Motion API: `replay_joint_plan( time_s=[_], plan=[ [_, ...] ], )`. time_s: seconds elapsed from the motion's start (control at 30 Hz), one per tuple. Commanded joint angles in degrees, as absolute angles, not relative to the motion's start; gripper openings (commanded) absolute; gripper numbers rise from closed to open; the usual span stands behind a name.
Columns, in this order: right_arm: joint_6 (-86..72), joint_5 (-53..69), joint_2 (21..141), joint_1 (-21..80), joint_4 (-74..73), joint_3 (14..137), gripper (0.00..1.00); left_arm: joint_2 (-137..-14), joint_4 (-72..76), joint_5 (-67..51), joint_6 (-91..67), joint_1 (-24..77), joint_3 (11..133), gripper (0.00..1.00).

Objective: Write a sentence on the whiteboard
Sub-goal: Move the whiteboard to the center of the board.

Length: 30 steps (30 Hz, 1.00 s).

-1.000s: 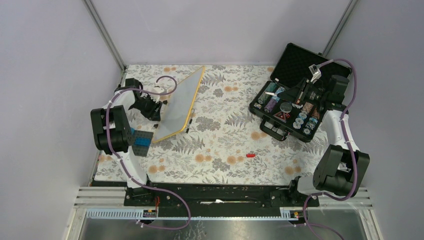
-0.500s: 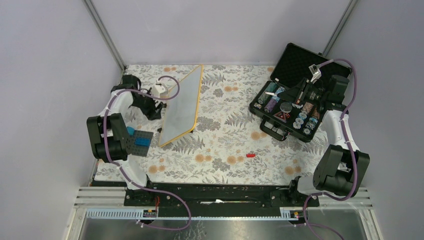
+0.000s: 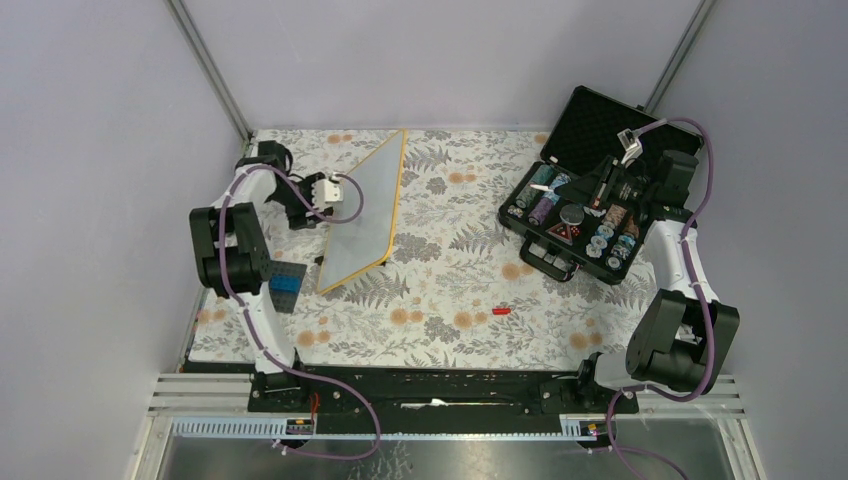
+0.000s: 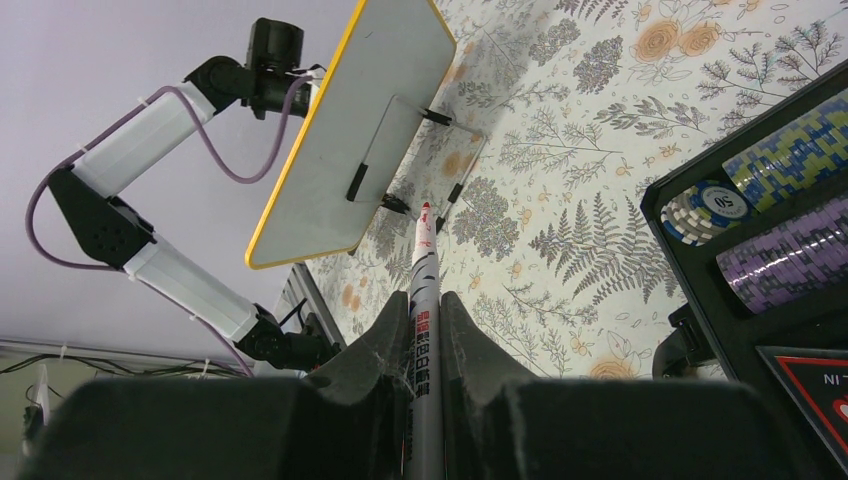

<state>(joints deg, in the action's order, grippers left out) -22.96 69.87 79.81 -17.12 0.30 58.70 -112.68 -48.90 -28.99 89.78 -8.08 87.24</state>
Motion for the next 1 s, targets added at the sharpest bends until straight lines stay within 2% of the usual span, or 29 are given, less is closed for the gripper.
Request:
replay_joint_plan(
  time_s=[0.0, 0.2, 0.4, 0.47, 0.67, 0.8, 0.97],
  plan=[
    [-22.59, 69.71, 78.87, -16.61, 0.48, 58.59, 0.0, -115.68, -49.81, -27.38, 95.81, -5.71, 91.07, 0.71],
    [-20.15, 69.06, 78.63, -16.61, -3.24, 59.08, 0.0, -119.26, -47.57, -25.05, 94.48, -3.83, 92.82, 0.7],
    [-19.41, 69.02, 78.55, -16.57, -3.66, 59.13, 0.0, -120.35, -47.59, -25.4, 94.17, -2.17, 93.73, 0.65],
    [-19.35, 69.01, 78.7, -16.6, -3.64, 59.06, 0.0, -120.32, -47.6, -25.53, 93.54, -1.56, 93.54, 0.58],
    [-19.12, 69.08, 78.35, -16.61, -3.71, 59.03, 0.0, -120.37, -47.33, -25.37, 89.64, -1.36, 93.09, 0.26],
    [-18.98, 69.25, 78.07, -16.61, -3.75, 58.98, 0.0, -118.68, -46.37, -27.38, 81.22, -1.61, 91.51, 0.12],
    [-18.72, 69.59, 77.72, -16.61, -3.71, 58.89, 0.0, -113.11, -38.03, -28.06, 70.45, -2.36, 82.1, 0.0]
  ],
)
